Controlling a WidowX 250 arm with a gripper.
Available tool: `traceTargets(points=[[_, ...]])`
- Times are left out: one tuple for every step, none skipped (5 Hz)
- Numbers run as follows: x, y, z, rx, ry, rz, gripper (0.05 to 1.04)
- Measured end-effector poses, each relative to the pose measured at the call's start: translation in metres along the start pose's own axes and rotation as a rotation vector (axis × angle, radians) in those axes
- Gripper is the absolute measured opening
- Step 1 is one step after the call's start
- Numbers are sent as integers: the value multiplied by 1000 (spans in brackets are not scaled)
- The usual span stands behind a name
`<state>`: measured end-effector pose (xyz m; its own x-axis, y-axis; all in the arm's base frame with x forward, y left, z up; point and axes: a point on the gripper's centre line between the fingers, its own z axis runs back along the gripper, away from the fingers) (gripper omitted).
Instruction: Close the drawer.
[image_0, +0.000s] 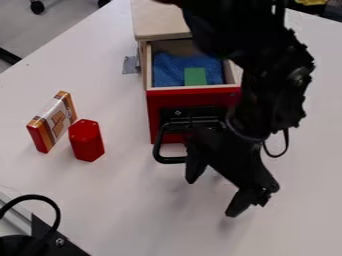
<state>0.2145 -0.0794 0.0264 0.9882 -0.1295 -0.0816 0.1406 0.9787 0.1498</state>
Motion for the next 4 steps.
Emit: traceTargets(points=[[1, 4, -13, -9, 33, -2, 1001], [3, 7, -16, -11, 37, 5, 1001], [6, 15, -20, -7, 36, 26, 1001], [4, 19, -25, -10, 32, 39, 1001]])
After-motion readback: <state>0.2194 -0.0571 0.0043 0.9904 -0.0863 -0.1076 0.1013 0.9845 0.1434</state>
